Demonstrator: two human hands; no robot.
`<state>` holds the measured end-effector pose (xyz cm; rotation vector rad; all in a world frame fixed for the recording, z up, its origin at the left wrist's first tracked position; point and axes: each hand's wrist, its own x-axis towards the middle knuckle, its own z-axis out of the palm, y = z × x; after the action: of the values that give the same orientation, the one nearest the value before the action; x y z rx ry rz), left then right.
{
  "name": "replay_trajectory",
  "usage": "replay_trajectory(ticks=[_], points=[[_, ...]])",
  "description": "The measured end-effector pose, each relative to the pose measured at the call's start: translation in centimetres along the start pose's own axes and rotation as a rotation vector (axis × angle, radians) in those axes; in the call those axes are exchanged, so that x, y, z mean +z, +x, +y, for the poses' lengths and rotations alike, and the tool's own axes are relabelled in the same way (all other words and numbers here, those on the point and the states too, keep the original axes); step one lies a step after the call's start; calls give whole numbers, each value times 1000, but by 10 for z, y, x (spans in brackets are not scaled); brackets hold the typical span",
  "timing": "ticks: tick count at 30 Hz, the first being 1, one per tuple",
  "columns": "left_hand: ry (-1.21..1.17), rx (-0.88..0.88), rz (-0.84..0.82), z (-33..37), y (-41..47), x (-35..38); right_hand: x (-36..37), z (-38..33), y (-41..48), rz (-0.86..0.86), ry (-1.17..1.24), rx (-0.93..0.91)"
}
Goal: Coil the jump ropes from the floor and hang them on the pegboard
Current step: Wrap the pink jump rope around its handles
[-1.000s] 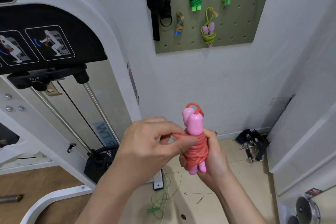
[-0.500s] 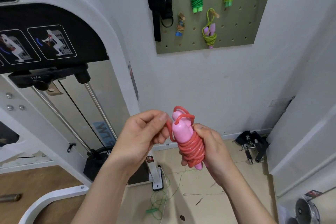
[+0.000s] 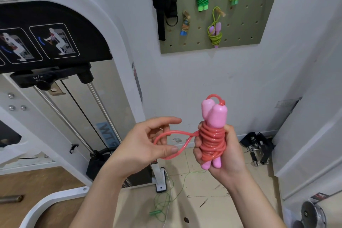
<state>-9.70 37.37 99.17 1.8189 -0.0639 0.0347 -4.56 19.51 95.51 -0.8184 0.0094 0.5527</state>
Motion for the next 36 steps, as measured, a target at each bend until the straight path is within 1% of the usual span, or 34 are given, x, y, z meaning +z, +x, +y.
replay_trajectory(ticks=[2,5,6,9,10,12,14,15,17,20,22,24,26,29,31,33,36], points=[[52,29,18,-1,-3,2,1,0,1,3,62,19],[114,167,51,4,-11,1,0,1,4,14,126,31],[201,213,73,6,-12,2,-1,1,5,20,133,32],[638,406,165,7,-13,8,-3,1,7,38,132,30],[736,476,192,5,-12,10,-3,1,7,46,129,27],[842,584,248,1,-9,11,-3,2,7,58,124,20],[888,647,306,-2,-8,12,-3,2,7,57,119,14],[875,644,329,-1,-8,13,-3,2,7,53,111,14],[779,537,350,4,-9,16,-3,2,6,43,73,21],[537,265,356,6,-7,22,-4,0,6,43,0,27],[344,51,342,9,-3,23,-7,-2,7,69,-45,2],[162,-83,331,7,2,24,-10,-5,8,106,-150,-51],[22,-130,296,3,5,23,-13,-5,8,121,-247,-105],[-67,-159,187,-1,6,21,-14,-3,8,143,-332,-161],[-177,-172,146,0,6,20,-15,-3,8,150,-374,-188],[-307,-167,120,0,7,18,-15,-2,8,148,-417,-208],[-395,-123,74,-5,9,18,-14,0,10,138,-451,-211]])
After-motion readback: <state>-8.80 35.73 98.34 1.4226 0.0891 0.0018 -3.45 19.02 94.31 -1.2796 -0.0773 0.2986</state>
